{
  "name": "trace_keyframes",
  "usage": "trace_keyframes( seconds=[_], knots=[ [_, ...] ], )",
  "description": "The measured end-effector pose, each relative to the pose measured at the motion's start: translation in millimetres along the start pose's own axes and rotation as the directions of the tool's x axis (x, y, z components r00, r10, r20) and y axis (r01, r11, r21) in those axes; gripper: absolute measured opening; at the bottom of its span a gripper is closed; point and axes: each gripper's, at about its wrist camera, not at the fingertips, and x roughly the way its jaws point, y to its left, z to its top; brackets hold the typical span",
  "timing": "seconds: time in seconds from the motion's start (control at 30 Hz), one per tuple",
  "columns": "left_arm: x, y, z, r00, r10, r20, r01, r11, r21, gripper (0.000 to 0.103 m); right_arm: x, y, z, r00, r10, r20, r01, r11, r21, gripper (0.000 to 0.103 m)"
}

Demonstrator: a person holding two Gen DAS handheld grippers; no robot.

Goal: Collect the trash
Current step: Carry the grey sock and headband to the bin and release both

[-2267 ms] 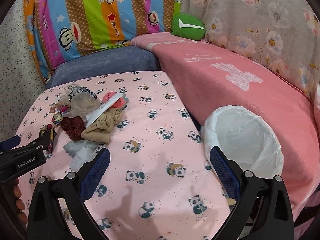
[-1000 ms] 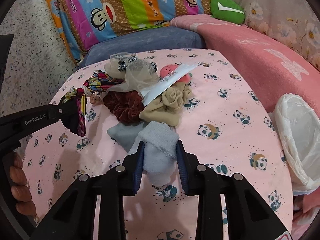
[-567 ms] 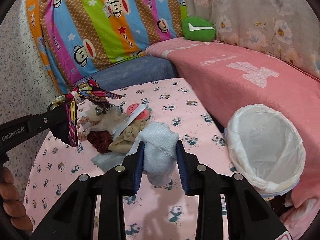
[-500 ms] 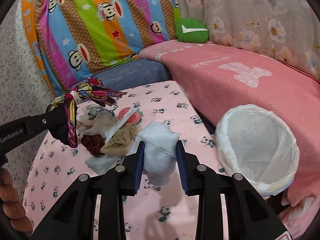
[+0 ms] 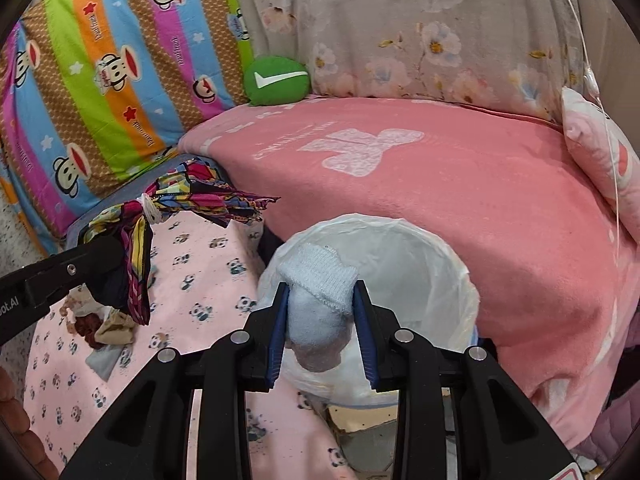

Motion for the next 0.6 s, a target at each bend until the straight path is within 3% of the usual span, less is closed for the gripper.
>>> trace_keyframes(
  seconds=[0.3, 0.43, 0.5, 0.6],
  knots=[
    [34.1, -31.7, 0.0, 0.998, -0.045, -0.053, 0.047, 0.998, 0.051, 0.009, 8.2, -36.0, -0.4, 0.999, -0.052, -0.011, 0.053, 0.998, 0.045, 0.031],
    [43.3, -35.2, 1.5, 0.997, -0.048, -0.060, 0.051, 0.997, 0.055, 0.016, 13.3, -41.5, -0.5, 0.998, -0.056, -0.015, 0.056, 0.997, 0.056, 0.034],
    [46.0, -34.7, 1.3, 0.998, -0.029, -0.056, 0.032, 0.998, 0.053, 0.038, 17.1, -42.1, 0.4, 0.999, -0.052, -0.009, 0.053, 0.997, 0.059, 0.039],
    [47.3, -31.0, 1.2, 0.999, 0.002, -0.047, 0.001, 0.999, 0.049, 0.045, 27.5, -41.0, 2.4, 0.998, -0.058, -0.023, 0.059, 0.997, 0.056, 0.042]
  ],
)
